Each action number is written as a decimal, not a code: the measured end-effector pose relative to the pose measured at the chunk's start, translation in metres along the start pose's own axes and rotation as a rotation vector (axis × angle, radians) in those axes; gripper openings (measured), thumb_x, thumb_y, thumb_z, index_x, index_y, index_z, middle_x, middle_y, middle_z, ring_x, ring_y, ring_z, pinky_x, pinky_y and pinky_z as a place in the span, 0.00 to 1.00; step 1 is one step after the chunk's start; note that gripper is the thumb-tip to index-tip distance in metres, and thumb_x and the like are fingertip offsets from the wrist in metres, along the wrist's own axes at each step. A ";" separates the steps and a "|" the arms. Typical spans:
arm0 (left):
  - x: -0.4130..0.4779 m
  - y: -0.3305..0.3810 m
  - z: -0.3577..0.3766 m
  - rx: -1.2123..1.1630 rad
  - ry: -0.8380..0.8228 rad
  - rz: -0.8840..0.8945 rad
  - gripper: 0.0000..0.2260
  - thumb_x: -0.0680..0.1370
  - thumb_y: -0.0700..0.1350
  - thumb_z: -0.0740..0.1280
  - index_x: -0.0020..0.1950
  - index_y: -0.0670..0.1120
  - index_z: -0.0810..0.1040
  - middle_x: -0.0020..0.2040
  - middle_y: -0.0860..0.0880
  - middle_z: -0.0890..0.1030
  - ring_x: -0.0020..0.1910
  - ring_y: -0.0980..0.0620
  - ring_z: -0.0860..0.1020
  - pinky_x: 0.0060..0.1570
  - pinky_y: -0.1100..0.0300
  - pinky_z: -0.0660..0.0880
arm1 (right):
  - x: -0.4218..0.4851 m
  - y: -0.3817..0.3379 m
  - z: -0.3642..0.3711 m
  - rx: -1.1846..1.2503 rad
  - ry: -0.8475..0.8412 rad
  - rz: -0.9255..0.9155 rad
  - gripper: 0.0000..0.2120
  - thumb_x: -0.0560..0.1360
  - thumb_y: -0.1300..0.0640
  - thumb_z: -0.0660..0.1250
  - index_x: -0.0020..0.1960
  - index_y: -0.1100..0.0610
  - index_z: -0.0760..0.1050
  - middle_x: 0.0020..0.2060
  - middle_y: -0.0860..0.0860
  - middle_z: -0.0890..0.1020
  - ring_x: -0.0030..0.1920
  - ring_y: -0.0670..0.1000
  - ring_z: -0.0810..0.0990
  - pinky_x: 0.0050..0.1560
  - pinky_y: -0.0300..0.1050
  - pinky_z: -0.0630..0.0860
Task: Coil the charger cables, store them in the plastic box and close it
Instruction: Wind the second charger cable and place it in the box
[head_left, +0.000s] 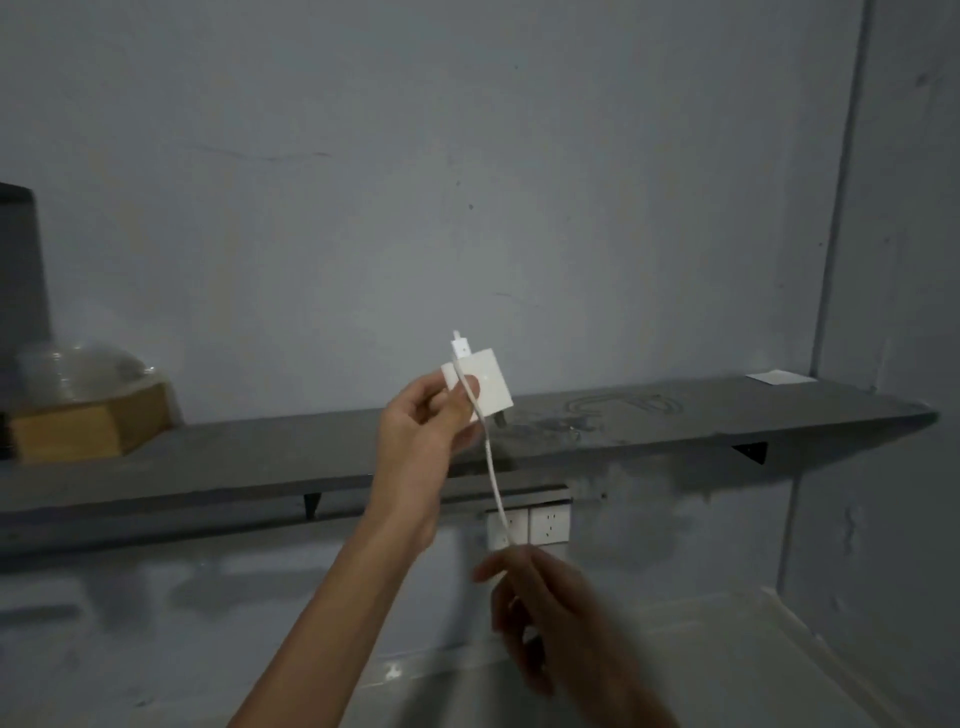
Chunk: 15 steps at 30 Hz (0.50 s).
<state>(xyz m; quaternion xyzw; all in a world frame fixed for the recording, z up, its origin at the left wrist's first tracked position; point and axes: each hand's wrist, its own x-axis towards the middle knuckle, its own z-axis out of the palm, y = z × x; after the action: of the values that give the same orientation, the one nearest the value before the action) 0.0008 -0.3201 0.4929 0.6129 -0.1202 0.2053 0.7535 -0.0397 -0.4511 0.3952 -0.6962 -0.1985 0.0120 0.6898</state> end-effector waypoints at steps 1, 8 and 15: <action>0.011 -0.003 -0.002 -0.002 0.052 -0.008 0.10 0.78 0.43 0.68 0.57 0.42 0.80 0.49 0.46 0.84 0.52 0.48 0.83 0.49 0.57 0.82 | -0.011 0.000 0.006 -0.046 -0.019 0.006 0.12 0.81 0.54 0.59 0.45 0.53 0.79 0.28 0.50 0.76 0.23 0.49 0.71 0.21 0.37 0.64; 0.017 -0.045 -0.023 0.433 -0.045 0.031 0.09 0.77 0.39 0.68 0.56 0.44 0.80 0.51 0.45 0.84 0.47 0.50 0.83 0.43 0.64 0.80 | -0.034 -0.069 -0.038 -0.833 0.087 -0.436 0.08 0.78 0.48 0.62 0.43 0.47 0.76 0.32 0.42 0.80 0.33 0.37 0.77 0.36 0.30 0.69; -0.056 -0.022 -0.007 0.554 -0.385 0.295 0.10 0.74 0.44 0.67 0.54 0.53 0.81 0.45 0.54 0.79 0.44 0.53 0.80 0.43 0.66 0.74 | 0.021 -0.149 -0.087 -0.851 0.196 -0.690 0.04 0.70 0.51 0.74 0.44 0.49 0.82 0.37 0.44 0.84 0.34 0.46 0.80 0.37 0.37 0.73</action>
<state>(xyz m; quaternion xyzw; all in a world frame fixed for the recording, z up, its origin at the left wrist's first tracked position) -0.0389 -0.3256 0.4480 0.7971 -0.2868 0.2176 0.4849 -0.0335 -0.5330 0.5485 -0.8058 -0.3374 -0.3605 0.3270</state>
